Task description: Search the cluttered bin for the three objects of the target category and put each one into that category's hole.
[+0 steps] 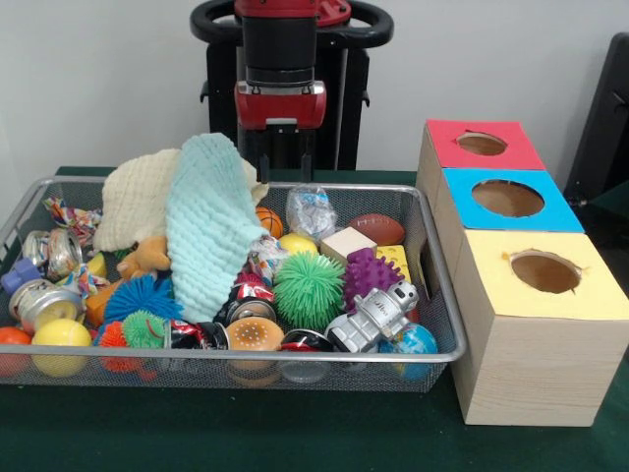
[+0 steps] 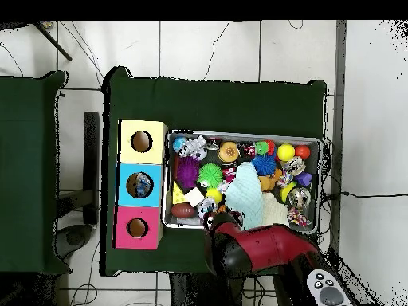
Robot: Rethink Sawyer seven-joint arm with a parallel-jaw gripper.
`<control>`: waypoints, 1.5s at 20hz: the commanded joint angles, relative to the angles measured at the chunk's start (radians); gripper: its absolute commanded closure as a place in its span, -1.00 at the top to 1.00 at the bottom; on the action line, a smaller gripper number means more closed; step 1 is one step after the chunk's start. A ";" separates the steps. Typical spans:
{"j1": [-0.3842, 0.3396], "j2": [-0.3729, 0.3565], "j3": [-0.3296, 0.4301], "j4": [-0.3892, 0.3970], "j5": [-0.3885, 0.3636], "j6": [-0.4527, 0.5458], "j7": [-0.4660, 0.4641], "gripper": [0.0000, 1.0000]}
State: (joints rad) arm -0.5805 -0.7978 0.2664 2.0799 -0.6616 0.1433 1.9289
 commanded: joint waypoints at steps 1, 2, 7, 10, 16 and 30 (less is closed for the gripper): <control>0.042 0.039 0.073 -0.094 0.062 0.102 0.047 1.00; 0.048 0.045 0.069 -0.095 0.065 0.095 0.053 1.00; 0.074 0.059 0.042 -0.088 0.070 0.053 0.073 1.00; 0.083 0.089 0.022 -0.096 0.069 0.019 0.087 1.00; 0.111 0.164 -0.043 -0.137 0.046 -0.037 0.105 1.00; 0.087 0.188 -0.049 -0.157 0.040 -0.048 0.071 1.00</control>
State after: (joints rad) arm -0.4616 -0.6407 0.2071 2.0365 -0.6225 0.1223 1.9289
